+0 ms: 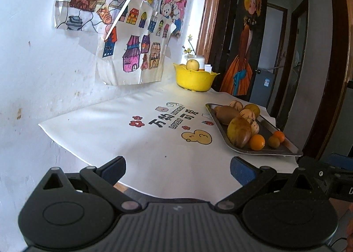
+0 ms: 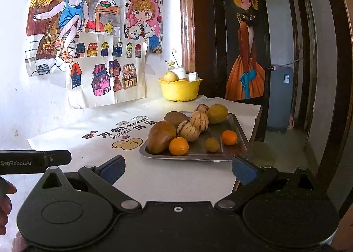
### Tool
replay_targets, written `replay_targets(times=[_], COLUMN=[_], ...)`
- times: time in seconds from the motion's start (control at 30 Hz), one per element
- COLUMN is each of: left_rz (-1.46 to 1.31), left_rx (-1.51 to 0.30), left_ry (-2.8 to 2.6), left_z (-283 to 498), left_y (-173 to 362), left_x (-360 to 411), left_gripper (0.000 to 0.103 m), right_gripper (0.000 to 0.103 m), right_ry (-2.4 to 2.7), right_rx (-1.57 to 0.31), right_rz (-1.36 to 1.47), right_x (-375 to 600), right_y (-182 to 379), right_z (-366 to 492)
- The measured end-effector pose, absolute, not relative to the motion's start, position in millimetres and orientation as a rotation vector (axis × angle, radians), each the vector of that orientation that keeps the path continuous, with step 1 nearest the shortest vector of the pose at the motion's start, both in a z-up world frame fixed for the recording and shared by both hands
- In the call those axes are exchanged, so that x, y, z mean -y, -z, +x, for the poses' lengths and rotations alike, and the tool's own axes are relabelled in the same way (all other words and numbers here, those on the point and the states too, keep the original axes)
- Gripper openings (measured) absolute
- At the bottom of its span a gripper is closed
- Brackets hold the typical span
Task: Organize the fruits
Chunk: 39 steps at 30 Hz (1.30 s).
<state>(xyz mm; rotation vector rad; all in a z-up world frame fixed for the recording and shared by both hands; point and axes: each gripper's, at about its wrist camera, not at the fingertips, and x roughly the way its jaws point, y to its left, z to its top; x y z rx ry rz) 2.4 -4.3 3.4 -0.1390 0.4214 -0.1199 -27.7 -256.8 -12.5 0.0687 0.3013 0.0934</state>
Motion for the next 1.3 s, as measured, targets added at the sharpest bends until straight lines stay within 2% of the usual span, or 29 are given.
replay_targets(times=[1.3], left_rz=[-0.108], left_rx=[-0.43], left_ry=[0.104], left_z=[-1.9], left_y=[-3.2], left_x=[9.3], left_gripper=[0.103], right_gripper=[0.102], right_ry=[-0.092], right_rx=[-0.323], right_rz=[0.063], right_x=[255.0], right_y=[15.9], right_z=[-26.2])
